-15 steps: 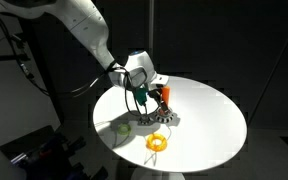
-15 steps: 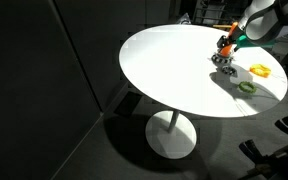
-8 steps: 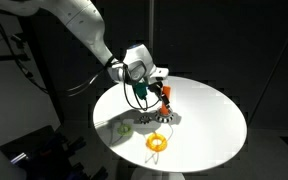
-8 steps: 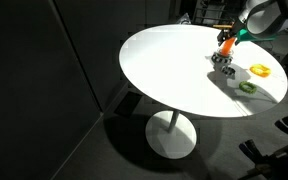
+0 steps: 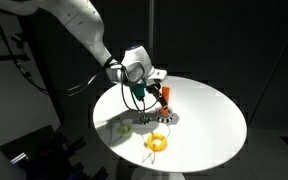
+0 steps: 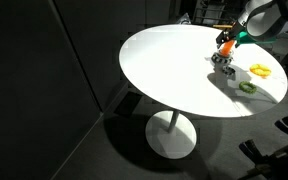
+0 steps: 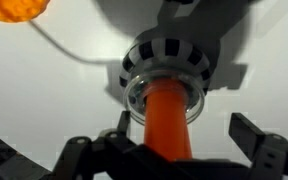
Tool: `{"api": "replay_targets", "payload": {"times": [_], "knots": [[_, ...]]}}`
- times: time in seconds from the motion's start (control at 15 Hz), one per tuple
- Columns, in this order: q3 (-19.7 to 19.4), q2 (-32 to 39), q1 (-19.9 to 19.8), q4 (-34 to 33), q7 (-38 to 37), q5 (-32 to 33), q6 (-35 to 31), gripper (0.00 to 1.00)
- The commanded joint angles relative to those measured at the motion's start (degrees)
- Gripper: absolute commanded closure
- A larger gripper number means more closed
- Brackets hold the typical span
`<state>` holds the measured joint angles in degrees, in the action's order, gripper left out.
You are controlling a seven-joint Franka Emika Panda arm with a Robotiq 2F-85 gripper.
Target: Remove the colorless ring from the orange rod and put it on the table
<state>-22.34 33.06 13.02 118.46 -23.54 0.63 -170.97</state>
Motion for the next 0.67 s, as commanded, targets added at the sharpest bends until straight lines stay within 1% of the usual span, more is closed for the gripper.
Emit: {"api": "replay_targets", "payload": {"times": [0.0,0.27,0.4,0.6], "knots": [[2.6,-1.8,-2.2,2.6,1.0,-1.8,-2.1,0.00],[4.9,-1.6,-4.1,3.9,1.7,-4.1,-5.8,0.00],[5.0,-1.2,-4.2,4.5,1.7,-5.0,-8.1,0.00],[4.1,-0.9,-3.4,5.2,1.9,-6.2,-10.2,0.00]]}}
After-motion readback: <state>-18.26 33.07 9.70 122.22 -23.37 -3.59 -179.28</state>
